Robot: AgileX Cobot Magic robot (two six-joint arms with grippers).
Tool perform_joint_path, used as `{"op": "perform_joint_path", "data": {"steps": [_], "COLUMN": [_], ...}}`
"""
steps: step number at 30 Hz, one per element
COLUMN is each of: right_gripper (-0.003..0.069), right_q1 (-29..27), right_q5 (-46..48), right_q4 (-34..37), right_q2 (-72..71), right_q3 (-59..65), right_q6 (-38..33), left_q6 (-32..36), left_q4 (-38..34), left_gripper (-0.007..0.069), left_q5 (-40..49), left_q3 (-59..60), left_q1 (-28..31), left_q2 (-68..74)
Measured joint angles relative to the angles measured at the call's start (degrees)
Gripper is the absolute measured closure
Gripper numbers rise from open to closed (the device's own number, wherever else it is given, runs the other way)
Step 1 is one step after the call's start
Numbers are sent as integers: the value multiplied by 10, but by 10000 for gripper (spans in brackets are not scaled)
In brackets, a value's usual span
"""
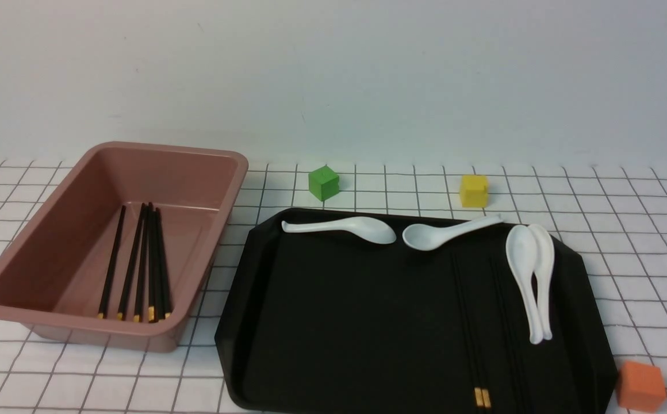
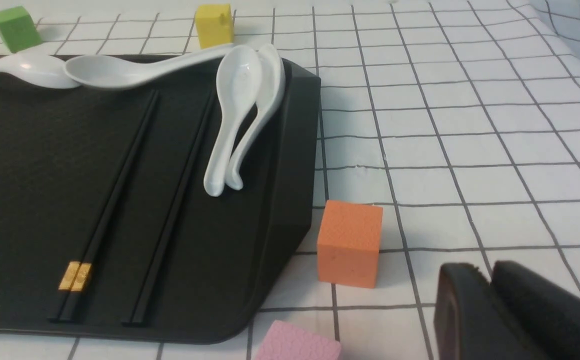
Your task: On white black tablecloth take chopsticks from black tray and put them in box.
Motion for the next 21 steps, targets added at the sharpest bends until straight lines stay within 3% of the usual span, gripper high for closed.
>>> {"op": "perform_joint_path", "data": {"steps": [21], "right_gripper": [531], "right_q1": [0], "right_q5": [0], "right_q4": [-1], "right_q2": [0], "right_q3": [0], "right_q6": [2], "left_q6": [0], "left_q4": [0], "left_gripper": [417], "left_q5": [0], "left_q3": [0], "left_q1": [0], "left_q2": [0]}}
